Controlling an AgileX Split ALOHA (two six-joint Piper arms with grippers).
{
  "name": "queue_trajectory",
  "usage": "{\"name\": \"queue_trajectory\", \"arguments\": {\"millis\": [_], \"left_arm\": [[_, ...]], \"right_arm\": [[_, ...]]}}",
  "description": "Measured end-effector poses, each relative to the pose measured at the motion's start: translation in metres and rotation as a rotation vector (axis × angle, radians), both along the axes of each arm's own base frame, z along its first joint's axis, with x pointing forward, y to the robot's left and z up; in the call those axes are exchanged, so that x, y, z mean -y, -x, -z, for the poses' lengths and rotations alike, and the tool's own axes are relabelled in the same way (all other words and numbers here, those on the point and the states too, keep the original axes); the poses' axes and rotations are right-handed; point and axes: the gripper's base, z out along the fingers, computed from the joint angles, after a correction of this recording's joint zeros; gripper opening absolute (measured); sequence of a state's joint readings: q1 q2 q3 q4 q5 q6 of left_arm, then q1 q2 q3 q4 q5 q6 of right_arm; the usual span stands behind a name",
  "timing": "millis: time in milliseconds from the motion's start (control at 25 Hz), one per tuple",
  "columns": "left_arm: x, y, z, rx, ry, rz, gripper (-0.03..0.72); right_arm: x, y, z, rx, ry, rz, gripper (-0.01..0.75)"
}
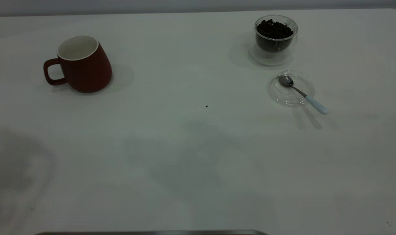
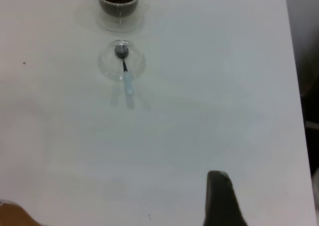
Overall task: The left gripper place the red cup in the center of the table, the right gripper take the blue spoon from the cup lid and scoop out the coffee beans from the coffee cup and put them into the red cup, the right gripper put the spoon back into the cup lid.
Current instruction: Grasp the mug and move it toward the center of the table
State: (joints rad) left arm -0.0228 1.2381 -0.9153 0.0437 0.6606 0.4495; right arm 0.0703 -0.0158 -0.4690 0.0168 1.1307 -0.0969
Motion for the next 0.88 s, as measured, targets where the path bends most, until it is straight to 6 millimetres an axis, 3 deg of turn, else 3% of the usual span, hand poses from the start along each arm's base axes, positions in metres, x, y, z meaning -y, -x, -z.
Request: {"name": "queue_trajectory", "arguments": {"millis": [160,400,680,880], "left_arm": [[0.001,-0.049,0.023,-0.036,-0.065,0.117,0.587],[0.003,-0.110,0.074,-0.198,-0.126,0.261,0.587],[0.004,-0.156,0.122,-0.287,-0.151,0.348,0.587],[0.004,-0.175,0.153,-0.350,-0.154,0.384,0.587]], "right_arm": [[0.000,0.000,0.000,0.000,0.000,0.000,0.494],[0.000,0.000,0.000,0.000,0.000,0.000,0.494],[0.000,0.000,0.000,0.000,0.000,0.000,0.494],[0.000,0.000,0.000,0.000,0.000,0.000,0.494]]}}
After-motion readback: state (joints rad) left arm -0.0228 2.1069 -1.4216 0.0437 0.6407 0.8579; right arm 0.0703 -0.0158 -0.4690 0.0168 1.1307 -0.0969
